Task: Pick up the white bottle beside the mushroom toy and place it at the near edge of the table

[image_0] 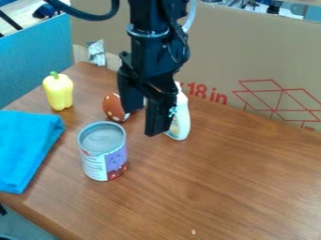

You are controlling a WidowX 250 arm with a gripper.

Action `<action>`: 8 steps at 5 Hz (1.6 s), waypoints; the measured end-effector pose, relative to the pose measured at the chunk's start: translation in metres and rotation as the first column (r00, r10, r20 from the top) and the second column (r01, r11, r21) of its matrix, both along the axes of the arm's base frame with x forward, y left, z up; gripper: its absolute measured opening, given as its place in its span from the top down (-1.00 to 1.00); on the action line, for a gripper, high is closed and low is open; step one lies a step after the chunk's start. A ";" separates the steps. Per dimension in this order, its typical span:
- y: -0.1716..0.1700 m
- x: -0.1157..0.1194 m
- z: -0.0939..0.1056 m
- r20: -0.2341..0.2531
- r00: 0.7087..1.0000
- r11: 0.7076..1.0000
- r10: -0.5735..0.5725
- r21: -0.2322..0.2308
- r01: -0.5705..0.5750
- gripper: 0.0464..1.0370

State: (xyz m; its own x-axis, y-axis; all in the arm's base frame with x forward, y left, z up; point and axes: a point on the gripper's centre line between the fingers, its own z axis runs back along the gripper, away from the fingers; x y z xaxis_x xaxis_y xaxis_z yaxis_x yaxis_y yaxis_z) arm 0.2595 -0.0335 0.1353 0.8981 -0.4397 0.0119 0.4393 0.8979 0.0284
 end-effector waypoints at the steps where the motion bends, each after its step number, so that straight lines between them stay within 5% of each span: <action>1: 0.000 0.000 -0.006 -0.020 1.000 1.000 0.000 0.004 0.001 -0.94; 3: 0.012 0.061 -0.001 0.100 0.995 1.000 0.007 0.009 -0.008 -0.94; 5: 0.021 0.105 -0.007 0.081 0.996 0.999 0.029 0.033 -0.031 -0.94; 8: 0.035 0.123 -0.006 0.052 0.993 0.986 0.110 0.116 -0.115 -0.94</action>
State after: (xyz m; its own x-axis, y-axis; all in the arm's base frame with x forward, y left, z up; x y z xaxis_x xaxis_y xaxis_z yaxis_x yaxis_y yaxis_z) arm 0.3827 0.0016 0.1290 0.9416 -0.3366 0.0075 0.3314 0.9306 0.1557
